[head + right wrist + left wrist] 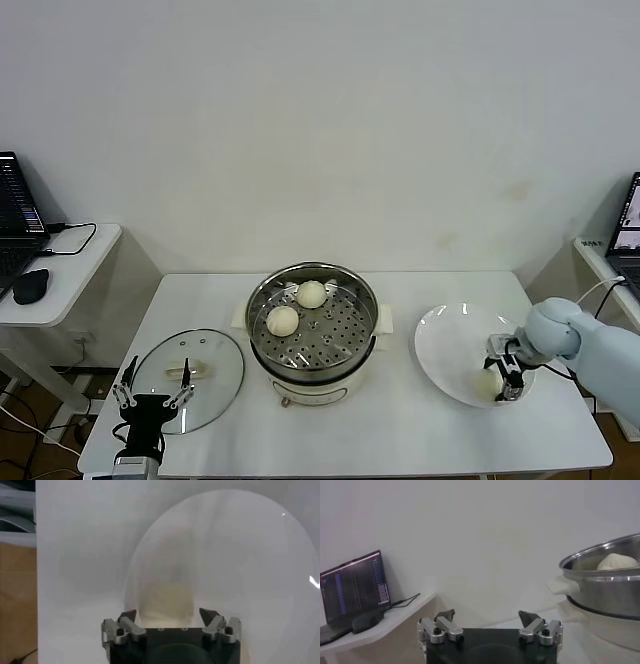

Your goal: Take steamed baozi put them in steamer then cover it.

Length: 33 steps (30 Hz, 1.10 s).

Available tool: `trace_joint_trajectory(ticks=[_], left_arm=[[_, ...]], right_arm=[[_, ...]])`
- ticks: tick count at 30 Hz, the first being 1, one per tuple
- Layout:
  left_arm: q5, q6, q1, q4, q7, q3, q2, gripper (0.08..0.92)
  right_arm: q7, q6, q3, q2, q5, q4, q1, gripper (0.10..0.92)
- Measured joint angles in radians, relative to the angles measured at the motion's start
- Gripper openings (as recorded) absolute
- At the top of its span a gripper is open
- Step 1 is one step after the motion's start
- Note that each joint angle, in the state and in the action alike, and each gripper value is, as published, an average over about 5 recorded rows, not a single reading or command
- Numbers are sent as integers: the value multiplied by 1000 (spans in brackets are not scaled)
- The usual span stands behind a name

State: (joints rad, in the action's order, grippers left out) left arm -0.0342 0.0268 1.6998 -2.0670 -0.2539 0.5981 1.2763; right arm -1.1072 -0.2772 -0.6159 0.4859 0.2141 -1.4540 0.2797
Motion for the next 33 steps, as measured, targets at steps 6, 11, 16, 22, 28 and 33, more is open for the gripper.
trace_joint_trajectory(ticks=[6,11,16,22,28,33], left_arm=[[0,0,3,-3,-1,1,0,823],[0,0,3,-6,-1,2,-3,823],[1,0,-2,-10,0,0,-5,823],[3,0,-3,-13,0,-2,-9,823],[5,0,-3,-18,0,1,-9,823],[5,2,5,-18,-2,5,-4,823]], right_arm=[[-7,-1,8,-5,-6,-2,-7,547],[-21,-5,4,-17,-28,-14,-44,543],[-36,-9,-29,-29,-69,-18,-138,546],[-40,-17,-94,-19,-149,-15,-316,551],[-16,-32,-187,47,-245,-27,-519,555],[18,-37,-271,145,-322,-46,-643,560]])
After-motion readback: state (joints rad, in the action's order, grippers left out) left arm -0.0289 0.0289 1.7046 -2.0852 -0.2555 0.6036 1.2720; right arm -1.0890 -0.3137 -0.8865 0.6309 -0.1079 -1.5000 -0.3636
